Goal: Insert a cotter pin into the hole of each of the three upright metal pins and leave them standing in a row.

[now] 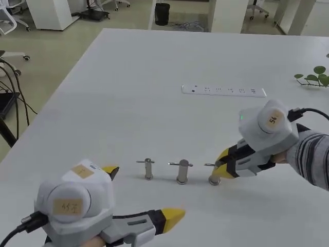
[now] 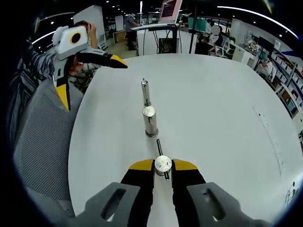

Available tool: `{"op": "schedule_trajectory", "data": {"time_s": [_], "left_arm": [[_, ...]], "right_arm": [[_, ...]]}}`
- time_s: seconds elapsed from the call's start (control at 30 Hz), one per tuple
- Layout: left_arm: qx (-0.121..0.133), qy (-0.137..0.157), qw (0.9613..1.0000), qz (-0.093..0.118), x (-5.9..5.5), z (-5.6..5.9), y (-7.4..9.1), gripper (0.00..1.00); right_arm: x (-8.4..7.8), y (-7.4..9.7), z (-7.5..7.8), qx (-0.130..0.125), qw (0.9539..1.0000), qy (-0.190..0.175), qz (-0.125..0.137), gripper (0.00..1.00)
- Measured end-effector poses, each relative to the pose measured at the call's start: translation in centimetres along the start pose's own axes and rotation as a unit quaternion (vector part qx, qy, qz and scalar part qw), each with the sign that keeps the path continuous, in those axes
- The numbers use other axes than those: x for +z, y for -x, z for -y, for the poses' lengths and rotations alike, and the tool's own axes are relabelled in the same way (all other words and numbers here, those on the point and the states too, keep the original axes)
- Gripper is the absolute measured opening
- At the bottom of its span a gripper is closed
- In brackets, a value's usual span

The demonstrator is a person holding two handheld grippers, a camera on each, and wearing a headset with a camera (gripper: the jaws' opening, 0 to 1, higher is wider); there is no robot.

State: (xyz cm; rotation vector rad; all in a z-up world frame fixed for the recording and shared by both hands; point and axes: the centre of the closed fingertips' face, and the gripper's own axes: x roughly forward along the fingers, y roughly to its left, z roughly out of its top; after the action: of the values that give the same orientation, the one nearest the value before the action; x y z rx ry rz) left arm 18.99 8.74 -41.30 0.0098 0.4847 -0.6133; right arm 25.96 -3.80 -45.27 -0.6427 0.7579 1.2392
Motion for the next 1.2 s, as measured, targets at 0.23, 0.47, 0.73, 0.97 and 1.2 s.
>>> {"op": "schedule_trajectory", "data": {"time_s": [0.23,0.47,0.73,0.97,1.2], "left_arm": [[-0.002,-0.006,1.0,-0.002,0.0,0.0,0.0,0.97],[-0.003,-0.016,0.9998,-0.008,0.0,-0.2,0.0,0.97],[-0.004,-0.023,0.9997,-0.009,0.3,-0.4,-0.1,0.96],[-0.008,-0.029,0.9994,-0.015,0.7,-0.9,-0.6,0.96],[-0.017,-0.026,0.9993,-0.02,1.2,-1.2,-0.8,0.96]], "right_arm": [[-0.1,0.0,-0.1,0.002,1.0,0.009,-0.001,0.09],[-0.4,-0.2,0.0,-0.006,0.9991,0.039,-0.012,0.1],[-0.1,0.8,0.2,-0.033,0.9992,0.02,0.002,0.27],[-0.2,1.8,0.1,-0.062,0.9968,-0.046,0.021,0.4],[-0.5,2.8,-0.5,-0.088,0.9873,-0.119,0.058,0.51]]}}
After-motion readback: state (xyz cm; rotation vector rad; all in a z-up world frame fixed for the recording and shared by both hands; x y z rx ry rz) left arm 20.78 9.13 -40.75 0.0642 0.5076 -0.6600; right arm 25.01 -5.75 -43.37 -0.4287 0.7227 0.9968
